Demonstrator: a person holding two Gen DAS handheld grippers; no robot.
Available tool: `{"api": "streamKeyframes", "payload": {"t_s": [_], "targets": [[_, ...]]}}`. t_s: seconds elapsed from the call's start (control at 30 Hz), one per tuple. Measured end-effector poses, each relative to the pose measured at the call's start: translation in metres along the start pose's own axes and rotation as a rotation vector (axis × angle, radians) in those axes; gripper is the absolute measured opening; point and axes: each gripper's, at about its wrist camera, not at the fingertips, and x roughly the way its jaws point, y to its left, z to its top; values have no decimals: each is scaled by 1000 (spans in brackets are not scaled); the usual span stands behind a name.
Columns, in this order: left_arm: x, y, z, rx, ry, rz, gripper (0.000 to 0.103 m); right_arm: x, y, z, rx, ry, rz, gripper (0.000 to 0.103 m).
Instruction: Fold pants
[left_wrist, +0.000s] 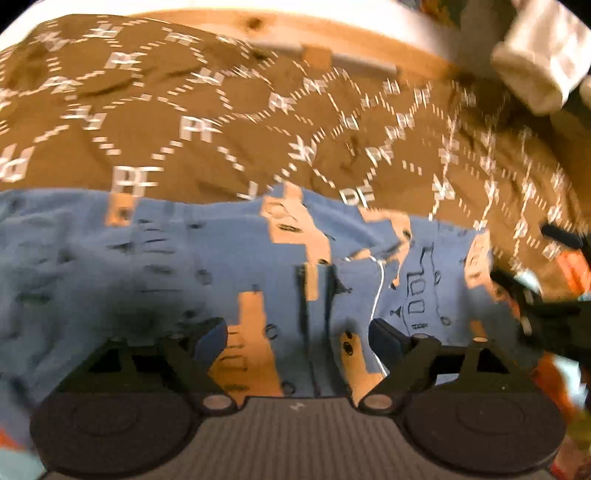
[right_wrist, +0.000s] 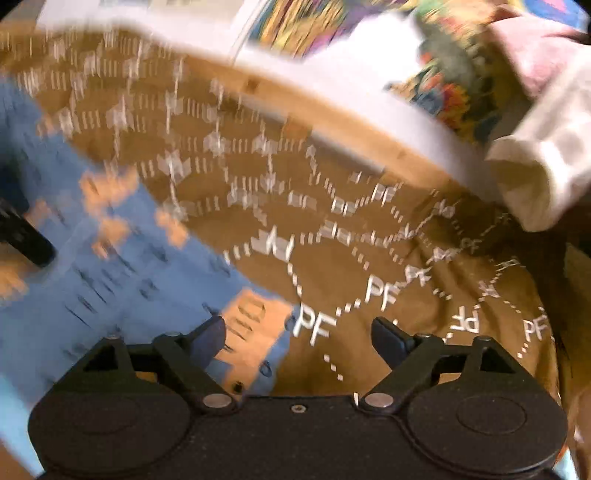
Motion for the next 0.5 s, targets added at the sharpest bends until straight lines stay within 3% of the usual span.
{"api": "streamKeyframes", "payload": {"t_s": [0.07,0.13,0.23,0.3,0.5], "targets": [[-9,13,-10,-29,-19,25,95,-23,9,-2,28,-31,39,102],[-5,22,-21,-27,8,76,94,-32,24,-7,-7,-20,83,102],[-13,19,-33,44,-21,91,94,-12,53,-26,-113,63,116,102],[-29,17,-36,50,-53,91,94,-12,51,-24,-76,51,112,102],[-110,46,-58,-29,-291,4,94,-24,42,11,16,-97,160,102]]}}
